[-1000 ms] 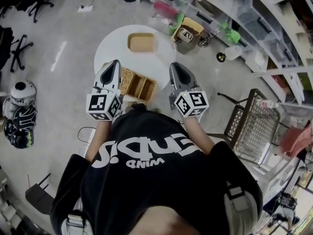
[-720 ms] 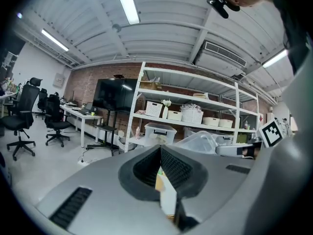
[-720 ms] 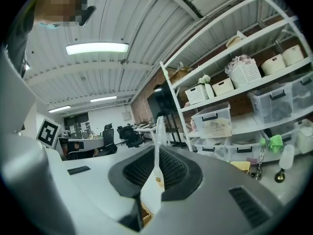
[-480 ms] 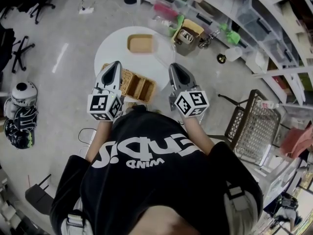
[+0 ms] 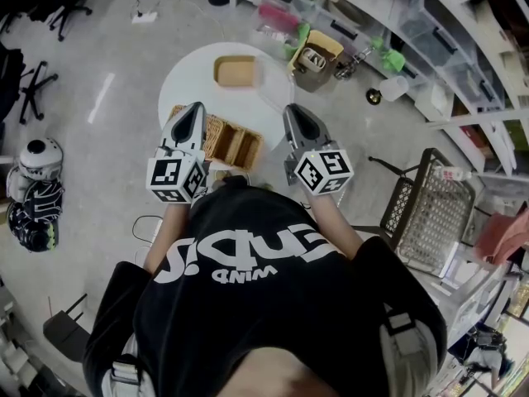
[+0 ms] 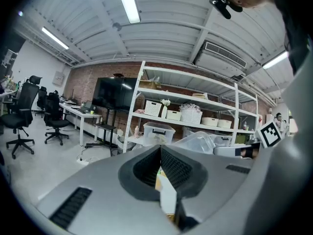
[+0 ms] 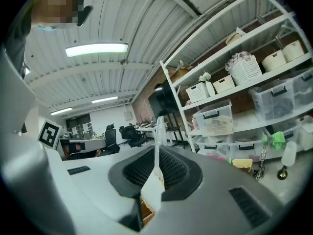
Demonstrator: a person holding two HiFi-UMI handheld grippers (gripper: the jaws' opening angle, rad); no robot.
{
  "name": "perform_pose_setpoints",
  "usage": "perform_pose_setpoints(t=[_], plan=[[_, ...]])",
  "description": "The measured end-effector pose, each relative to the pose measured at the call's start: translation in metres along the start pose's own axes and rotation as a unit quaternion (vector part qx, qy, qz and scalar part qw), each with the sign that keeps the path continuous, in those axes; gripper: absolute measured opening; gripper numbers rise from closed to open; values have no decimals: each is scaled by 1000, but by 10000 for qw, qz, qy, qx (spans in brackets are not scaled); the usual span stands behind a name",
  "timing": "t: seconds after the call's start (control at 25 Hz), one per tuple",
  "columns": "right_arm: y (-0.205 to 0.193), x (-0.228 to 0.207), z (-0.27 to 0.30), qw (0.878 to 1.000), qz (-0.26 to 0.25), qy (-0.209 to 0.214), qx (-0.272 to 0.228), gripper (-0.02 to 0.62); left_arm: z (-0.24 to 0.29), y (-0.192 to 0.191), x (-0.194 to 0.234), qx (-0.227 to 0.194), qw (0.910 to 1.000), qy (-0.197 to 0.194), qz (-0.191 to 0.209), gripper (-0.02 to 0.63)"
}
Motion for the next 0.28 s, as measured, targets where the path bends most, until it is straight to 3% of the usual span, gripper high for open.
perform_pose_setpoints(t=[0.28], plan=[[0,1,2,10000,13,27,27,29,0,1,-1,12,10000,-34,1,0]])
Point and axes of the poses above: the fingertips, and each gripper's own axes: z forward along the fingers, x to its left, y out of its top, the point moved 10 cm from there along -z, backward along the fingers, and after that the axes turned 9 degrees about -y, right-handed, at the moved point
